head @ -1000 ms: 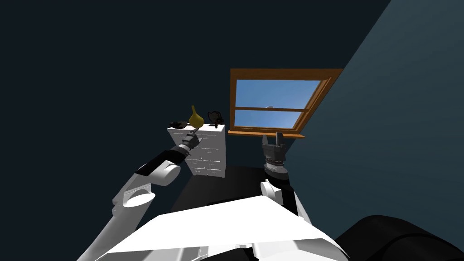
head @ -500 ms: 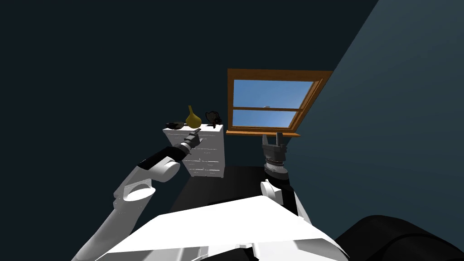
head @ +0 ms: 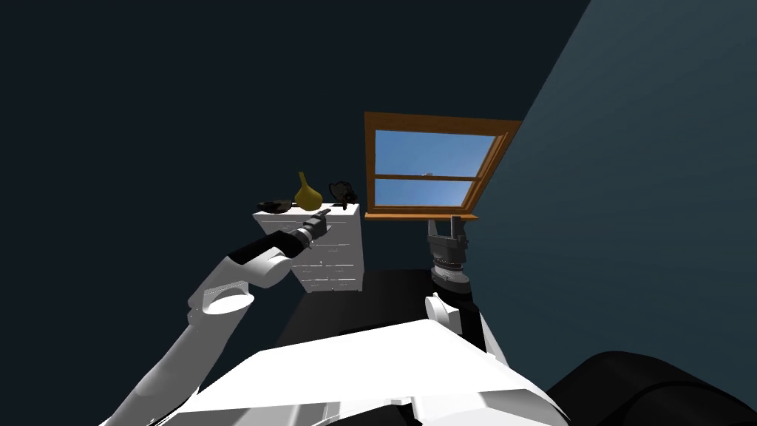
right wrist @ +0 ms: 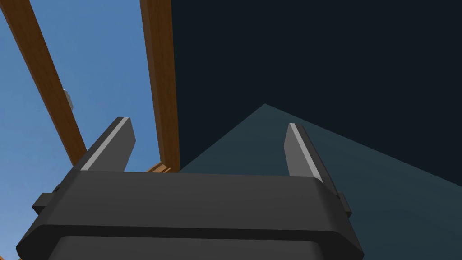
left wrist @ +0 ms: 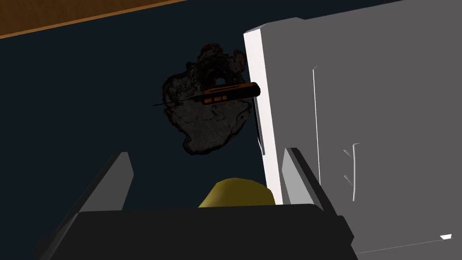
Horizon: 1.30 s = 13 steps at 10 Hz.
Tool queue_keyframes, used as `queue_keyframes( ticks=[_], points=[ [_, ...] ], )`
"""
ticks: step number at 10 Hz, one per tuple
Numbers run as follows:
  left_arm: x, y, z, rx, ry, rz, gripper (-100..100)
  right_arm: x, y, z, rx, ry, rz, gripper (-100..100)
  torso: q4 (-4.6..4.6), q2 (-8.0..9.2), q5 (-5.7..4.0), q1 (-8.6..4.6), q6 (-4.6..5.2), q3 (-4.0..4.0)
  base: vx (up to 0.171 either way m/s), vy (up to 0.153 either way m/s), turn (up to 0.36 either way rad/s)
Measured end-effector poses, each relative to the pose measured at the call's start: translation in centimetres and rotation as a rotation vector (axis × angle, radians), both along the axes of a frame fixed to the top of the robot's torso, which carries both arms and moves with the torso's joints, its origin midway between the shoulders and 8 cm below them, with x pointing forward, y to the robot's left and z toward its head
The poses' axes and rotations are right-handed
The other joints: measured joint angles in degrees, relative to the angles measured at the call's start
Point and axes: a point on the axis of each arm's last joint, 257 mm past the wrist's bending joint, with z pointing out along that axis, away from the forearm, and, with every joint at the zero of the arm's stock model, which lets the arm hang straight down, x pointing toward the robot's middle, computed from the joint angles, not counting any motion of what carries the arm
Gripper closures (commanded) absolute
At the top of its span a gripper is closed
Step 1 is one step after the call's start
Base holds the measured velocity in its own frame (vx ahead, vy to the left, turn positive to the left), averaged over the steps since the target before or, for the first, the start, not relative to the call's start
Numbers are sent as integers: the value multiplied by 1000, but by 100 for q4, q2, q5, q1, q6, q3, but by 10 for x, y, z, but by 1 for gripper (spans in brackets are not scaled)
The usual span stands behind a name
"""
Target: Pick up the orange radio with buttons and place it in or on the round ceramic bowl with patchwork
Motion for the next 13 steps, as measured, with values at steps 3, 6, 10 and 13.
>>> queue_keyframes(
  ticks=[3,6,10,13],
  points=[
    [4,2,-4,55,48,-2,-100,0,0,0,0,0,0,0,0,-2,1,3,-1,-1,4,12,-98],
    [8,6,-7,112,92,-2,-100,0,0,0,0,0,0,0,-1,-3,1,3,-1,-2,6,13,-101],
    [10,13,-12,183,152,6,-100,0,0,0,0,0,0,0,-1,-2,2,4,-3,-1,11,17,-115],
    [12,20,-13,244,192,14,-100,0,0,0,0,0,0,0,-1,-3,2,3,-4,-2,15,19,-152]
  ],
)
